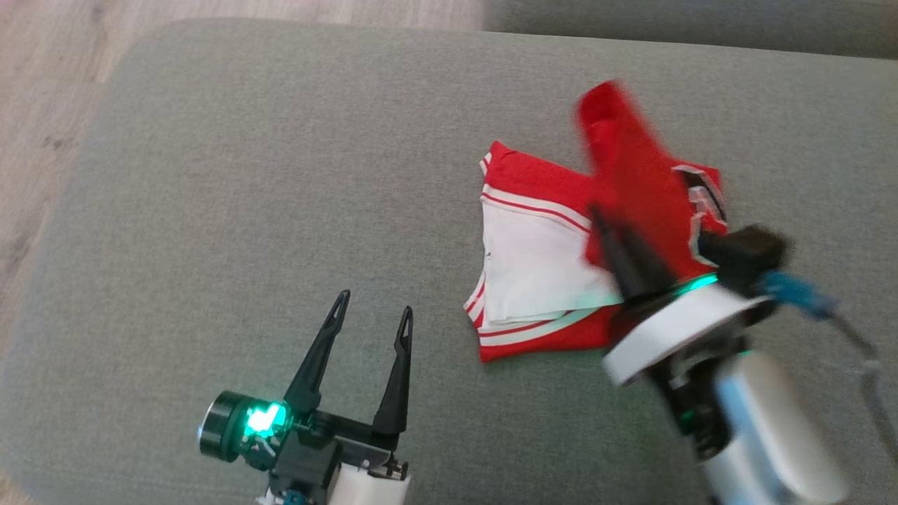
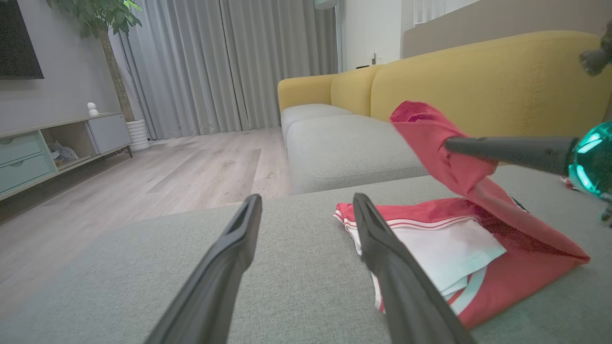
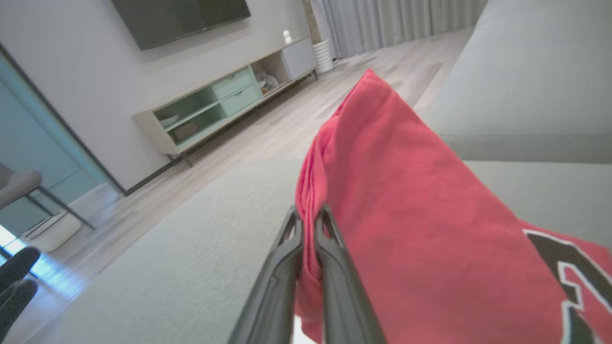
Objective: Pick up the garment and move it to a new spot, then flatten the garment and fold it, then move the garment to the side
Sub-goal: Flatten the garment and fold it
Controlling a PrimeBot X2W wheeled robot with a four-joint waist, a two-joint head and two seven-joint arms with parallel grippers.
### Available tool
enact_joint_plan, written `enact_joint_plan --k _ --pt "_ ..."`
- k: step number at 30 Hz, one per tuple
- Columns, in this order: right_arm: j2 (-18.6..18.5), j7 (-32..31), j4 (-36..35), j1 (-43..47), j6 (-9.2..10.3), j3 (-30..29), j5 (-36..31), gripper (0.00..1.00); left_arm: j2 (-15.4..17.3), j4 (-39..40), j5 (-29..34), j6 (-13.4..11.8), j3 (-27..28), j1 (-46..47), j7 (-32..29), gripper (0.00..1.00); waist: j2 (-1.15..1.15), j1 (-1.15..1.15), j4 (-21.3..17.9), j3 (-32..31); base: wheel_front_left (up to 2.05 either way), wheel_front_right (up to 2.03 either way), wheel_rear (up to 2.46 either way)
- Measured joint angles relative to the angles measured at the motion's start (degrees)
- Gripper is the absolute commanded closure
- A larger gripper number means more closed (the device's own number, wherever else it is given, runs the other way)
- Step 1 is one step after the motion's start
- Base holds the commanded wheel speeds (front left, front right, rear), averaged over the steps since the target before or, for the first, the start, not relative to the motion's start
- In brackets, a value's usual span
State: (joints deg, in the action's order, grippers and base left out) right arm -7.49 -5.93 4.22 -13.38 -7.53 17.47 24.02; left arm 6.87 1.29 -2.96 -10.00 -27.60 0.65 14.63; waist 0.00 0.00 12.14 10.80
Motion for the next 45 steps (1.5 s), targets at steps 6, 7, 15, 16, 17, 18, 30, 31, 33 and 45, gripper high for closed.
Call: enact_joint_plan --k 6,7,15,16,17,18,30,31,33,45 --pt "2.9 1.5 5.7 0.0 -0.01 6.4 0.0 0.16 -0.3 -0.3 0.0 0.5 0.0 0.0 0.0 0.0 0.0 0.0 1.0 -0.1 0.0 0.0 0.0" --pt "3.2 2.2 6.8 0.0 0.0 6.8 0.0 0.0 -0.5 -0.4 0.0 0.5 0.0 0.0 0.0 0.0 0.0 0.0 1.1 -0.2 0.0 0.0 0.0" --pt "3.5 9.7 7.5 -0.1 0.0 8.3 5.6 0.0 -1.2 -1.0 0.0 0.3 1.3 -0.5 0.0 0.0 0.0 0.0 0.8 -1.5 0.0 0.0 0.0" --pt "3.6 10.7 7.5 -0.1 0.0 7.4 5.5 0.0 -1.2 -1.1 0.0 -0.2 1.6 -0.8 0.0 0.0 0.0 0.0 0.6 -1.8 0.0 0.0 0.0" --pt "3.5 11.9 7.5 0.0 0.0 6.4 5.0 0.0 -1.2 -1.1 -0.1 -0.2 1.9 -1.3 0.0 0.0 0.0 0.0 0.3 -2.1 0.0 0.0 0.0" --pt "3.2 13.5 7.5 0.0 0.0 5.3 4.5 0.0 -1.3 -1.2 -0.3 -0.2 2.1 -1.7 0.0 0.0 0.0 0.0 0.1 -2.4 0.0 0.0 0.0" --pt "-0.4 20.3 6.1 11.2 0.0 -11.2 -6.5 0.0 -2.4 -0.4 -5.0 -0.7 10.3 -7.6 0.0 0.0 0.0 -0.01 -5.1 -7.5 0.0 0.0 0.0" --pt "-0.4 20.3 5.4 12.3 0.0 -11.8 -8.0 0.0 -2.4 -0.1 -5.0 -0.6 10.8 -8.3 0.0 0.0 0.0 -0.01 -5.4 -8.0 0.0 0.0 0.0" --pt "-0.4 20.3 4.7 14.7 0.0 -12.4 -10.4 0.0 -2.4 0.3 -4.6 -0.5 11.5 -9.6 0.0 0.0 0.0 -0.01 -5.9 -9.2 0.0 0.0 0.0" --pt "2.3 20.3 0.6 25.4 0.0 -12.6 -19.2 0.0 -2.6 0.2 -3.9 2.5 13.2 -15.4 0.0 0.0 0.0 -0.01 -6.9 -14.3 0.0 0.0 0.0"
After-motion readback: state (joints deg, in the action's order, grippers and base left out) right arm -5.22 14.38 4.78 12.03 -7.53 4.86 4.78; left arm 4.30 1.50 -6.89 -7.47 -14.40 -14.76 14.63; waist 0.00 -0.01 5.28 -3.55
